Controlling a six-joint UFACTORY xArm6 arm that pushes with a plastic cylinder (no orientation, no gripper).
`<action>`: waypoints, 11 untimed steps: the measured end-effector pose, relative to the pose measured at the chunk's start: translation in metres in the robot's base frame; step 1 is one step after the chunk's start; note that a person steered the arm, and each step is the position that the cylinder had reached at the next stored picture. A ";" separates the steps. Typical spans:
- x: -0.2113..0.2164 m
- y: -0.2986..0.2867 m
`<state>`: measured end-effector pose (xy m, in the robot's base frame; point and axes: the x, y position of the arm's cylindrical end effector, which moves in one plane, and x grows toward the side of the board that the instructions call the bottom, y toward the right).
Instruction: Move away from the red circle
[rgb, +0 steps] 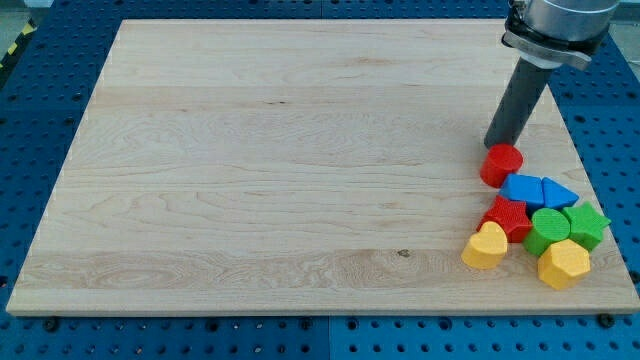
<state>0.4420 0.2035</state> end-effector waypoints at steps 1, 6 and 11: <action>0.016 -0.002; -0.087 -0.103; -0.087 -0.104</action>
